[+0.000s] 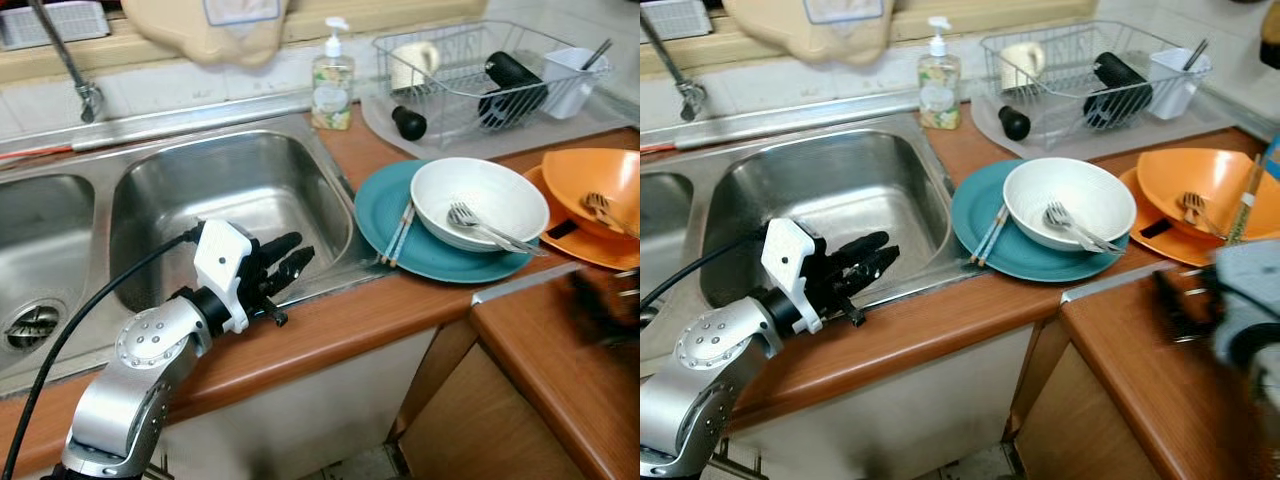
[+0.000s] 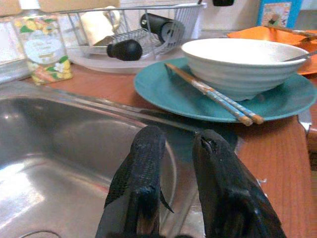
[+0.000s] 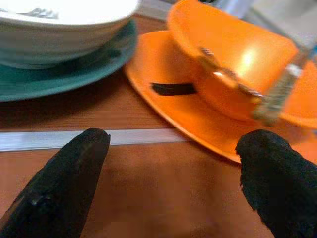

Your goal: Kitchen organization

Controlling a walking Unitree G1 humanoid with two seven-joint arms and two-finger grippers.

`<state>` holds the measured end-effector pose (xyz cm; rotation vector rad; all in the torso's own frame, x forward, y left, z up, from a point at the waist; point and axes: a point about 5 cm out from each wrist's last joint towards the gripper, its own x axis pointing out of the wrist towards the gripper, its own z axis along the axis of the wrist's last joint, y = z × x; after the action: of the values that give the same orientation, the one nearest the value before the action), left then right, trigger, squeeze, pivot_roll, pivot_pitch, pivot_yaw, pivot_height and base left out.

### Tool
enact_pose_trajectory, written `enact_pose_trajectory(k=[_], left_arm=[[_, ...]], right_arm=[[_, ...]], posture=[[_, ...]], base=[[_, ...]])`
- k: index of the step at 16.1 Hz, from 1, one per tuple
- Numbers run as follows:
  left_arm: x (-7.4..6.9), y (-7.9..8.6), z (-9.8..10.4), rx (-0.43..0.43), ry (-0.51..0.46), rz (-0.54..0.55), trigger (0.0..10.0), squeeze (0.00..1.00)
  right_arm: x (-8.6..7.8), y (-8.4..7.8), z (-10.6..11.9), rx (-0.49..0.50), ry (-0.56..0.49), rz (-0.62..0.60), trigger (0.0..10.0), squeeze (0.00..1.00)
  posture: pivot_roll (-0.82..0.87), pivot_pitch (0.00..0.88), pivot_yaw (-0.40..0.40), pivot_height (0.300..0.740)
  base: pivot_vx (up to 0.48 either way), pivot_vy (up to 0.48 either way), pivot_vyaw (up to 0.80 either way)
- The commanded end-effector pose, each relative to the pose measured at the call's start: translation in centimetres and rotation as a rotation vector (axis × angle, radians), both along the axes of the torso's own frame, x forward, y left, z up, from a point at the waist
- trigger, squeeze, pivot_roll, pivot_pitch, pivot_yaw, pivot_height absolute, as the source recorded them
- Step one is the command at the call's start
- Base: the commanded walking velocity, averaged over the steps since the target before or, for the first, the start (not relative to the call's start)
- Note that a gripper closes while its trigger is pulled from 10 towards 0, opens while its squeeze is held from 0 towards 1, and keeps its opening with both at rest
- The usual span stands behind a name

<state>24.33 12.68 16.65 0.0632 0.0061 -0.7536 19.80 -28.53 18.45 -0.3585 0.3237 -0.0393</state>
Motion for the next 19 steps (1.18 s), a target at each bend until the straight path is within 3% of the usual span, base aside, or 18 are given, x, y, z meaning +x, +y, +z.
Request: enact_pose_trajectory(k=[1,9,19], left_arm=[[-0.2,0.0,0.2,0.01,-0.004,-0.018,10.0,0.0],[-0.4,0.2,0.1,0.024,0.0,-0.001,10.0,0.0],[-0.4,0.3,0.1,0.031,-0.011,0.009,10.0,0.0]], right_arm=[[0.5,0.8,0.3,-0.005,-0.009,0.033,10.0,0.0],[2.7,5.1,-2.1,0.091,0.022,0.166,10.0,0.0],[4.9,9.5,-2.5,0.194,-0.029,0.286,10.0,0.0]], posture=[[-0.14,0.0,0.047,0.74],[-0.13,0.0,0.026,0.74],[-0.12,0.0,0.019,0.74]], base=[[0.0,0.0,0.0],[0.0,0.0,0.0],[0.0,0.0,0.0]])
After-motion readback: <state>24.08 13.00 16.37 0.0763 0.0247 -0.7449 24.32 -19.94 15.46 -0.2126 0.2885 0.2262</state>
